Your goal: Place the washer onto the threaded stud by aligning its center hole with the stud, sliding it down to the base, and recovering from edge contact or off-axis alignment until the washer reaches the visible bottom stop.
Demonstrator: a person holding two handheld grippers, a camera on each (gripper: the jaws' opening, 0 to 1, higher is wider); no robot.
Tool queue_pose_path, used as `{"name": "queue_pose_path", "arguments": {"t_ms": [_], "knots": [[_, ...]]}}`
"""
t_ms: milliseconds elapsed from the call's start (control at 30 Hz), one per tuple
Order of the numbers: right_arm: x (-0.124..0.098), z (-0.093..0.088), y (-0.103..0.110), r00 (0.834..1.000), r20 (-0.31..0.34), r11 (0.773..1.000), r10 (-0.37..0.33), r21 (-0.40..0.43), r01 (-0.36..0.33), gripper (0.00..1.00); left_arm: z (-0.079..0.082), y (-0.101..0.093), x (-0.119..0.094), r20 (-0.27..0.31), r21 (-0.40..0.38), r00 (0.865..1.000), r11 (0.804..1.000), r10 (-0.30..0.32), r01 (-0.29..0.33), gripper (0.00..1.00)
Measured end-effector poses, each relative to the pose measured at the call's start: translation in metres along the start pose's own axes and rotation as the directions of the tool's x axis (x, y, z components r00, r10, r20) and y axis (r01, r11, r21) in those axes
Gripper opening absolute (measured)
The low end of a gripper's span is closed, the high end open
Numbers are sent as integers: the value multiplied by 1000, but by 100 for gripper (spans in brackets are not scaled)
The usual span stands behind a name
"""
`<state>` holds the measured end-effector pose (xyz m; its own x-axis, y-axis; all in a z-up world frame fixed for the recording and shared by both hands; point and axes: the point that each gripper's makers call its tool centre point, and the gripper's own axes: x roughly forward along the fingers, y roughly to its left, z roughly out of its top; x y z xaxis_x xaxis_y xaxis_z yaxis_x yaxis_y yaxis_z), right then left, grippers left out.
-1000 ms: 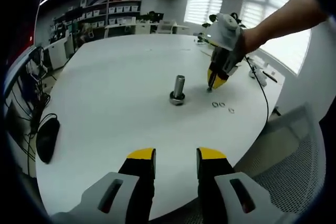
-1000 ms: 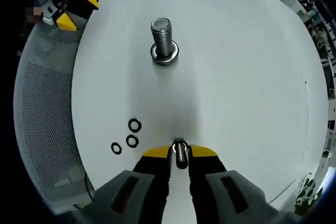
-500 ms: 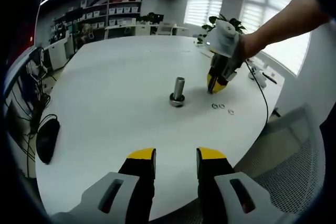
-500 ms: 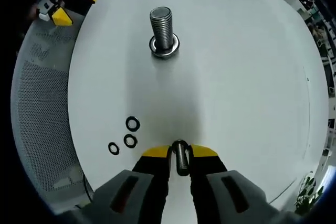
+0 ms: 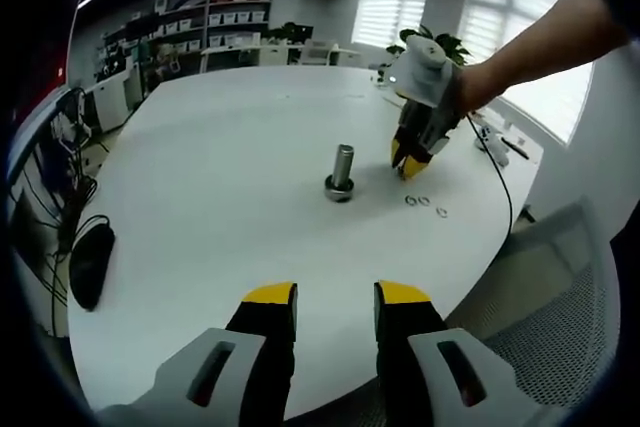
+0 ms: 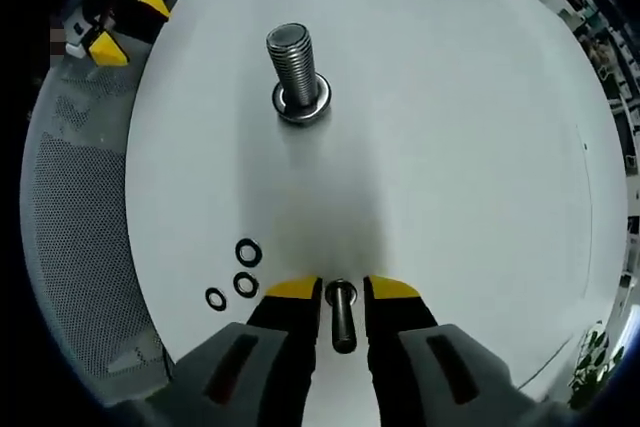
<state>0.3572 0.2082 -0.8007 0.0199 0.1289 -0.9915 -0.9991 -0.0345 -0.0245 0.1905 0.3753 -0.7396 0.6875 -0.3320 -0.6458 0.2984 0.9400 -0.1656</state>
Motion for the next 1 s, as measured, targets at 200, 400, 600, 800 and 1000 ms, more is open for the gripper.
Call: {"name": "queue_pose_path", "arguments": {"t_ms": [200, 400, 600, 800, 1000], "knots": [[-2, -3, -2, 1000, 7, 1000, 0, 14, 0, 22, 0, 1, 0, 0, 2, 1000, 1000, 3, -3, 29], [-6, -3, -2, 1000, 27, 1000, -1, 22, 1, 24, 0, 2, 0, 1, 0, 1000, 1000, 10, -10, 29], [-12, -6, -1, 999, 46, 999, -7, 36, 5, 27, -1, 2, 0, -3, 2, 1000, 1000, 12, -12, 29], [-20, -7, -2, 997, 78, 998, -18, 58, 14, 29, -2, 2, 0, -7, 4, 1000, 1000, 14, -14, 29], [-28, -9, -1, 993, 110, 997, -31, 78, 22, 30, -2, 1, 0, -12, 8, 1000, 1000, 12, -12, 29]]}}
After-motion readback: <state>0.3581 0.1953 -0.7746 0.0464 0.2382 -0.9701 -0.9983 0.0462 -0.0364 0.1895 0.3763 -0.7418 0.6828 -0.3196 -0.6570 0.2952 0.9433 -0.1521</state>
